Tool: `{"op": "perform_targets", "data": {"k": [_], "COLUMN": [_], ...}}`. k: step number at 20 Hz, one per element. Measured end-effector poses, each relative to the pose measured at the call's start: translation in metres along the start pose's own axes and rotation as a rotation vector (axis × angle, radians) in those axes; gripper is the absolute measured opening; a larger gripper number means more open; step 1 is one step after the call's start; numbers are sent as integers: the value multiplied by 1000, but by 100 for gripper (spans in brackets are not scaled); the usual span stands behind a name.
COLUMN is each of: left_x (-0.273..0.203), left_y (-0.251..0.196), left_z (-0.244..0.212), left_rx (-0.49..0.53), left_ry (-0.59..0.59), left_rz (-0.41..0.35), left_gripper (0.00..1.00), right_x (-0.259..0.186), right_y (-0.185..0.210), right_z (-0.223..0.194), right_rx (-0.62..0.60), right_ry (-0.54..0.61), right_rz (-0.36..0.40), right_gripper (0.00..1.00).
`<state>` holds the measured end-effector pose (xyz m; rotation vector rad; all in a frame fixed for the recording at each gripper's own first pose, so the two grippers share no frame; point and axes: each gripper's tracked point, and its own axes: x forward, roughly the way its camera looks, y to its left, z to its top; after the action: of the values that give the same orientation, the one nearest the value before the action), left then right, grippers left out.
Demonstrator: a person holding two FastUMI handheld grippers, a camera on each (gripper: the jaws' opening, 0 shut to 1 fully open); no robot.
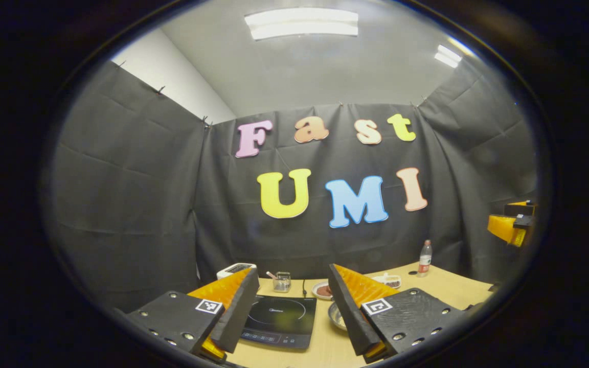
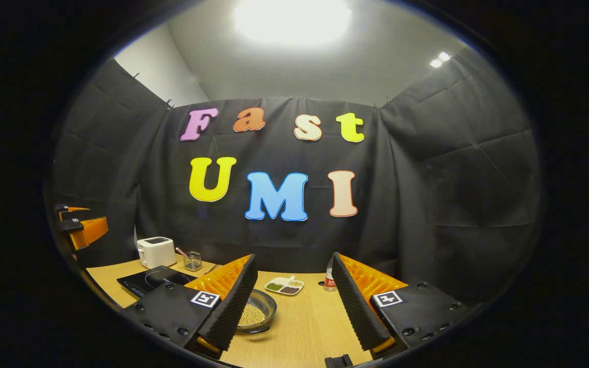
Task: First push the handle of the pot to place it horizontally, then grasp the pot with both hands and set it on the induction cooktop.
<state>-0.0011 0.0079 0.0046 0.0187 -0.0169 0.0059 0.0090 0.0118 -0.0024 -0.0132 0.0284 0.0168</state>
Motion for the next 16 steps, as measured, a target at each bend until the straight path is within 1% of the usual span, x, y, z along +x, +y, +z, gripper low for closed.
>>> {"op": "perform_targets", "data": {"k": [1,2,3,4,5,6,7,8,9,12,13,15,16], "left_x": [1,1,3,3,4,5,5,6,6,8,9,9,9], "left_y": [1,2,3,5,7,9,11,12,15,22,24,28,30], "left_z": [1,1,2,1,0,0,0,0,0,0,1,1,1], "left_rx": [0,1,1,1,0,-2,-4,-4,-4,-3,-4,0,1], "left_ry": [-1,-3,-4,-5,-6,-7,-7,-8,-9,-13,-17,-20,-21], "left_rz": [-1,0,0,2,6,9,12,15,18,27,29,34,34], "left_gripper": [80,80,80,83,80,80,83,80,80,80,80,80,80], "right_x": [1,2,2,3,3,5,6,7,9,13,13,13,14], "right_y": [0,1,3,5,5,6,7,10,12,21,16,21,22], "right_z": [-1,0,0,1,0,0,0,0,-2,-3,-4,-2,-4], "right_rx": [-1,-3,-6,-8,-9,-9,-8,-6,-6,-6,-12,-2,1], "right_ry": [1,0,0,1,1,2,3,6,11,22,22,17,24], "right_rz": [-3,-5,-5,-4,-5,-5,-9,-3,1,22,3,0,2], "right_gripper": [88,85,77,76,71,68,59,58,53,54,54,18,16]}}
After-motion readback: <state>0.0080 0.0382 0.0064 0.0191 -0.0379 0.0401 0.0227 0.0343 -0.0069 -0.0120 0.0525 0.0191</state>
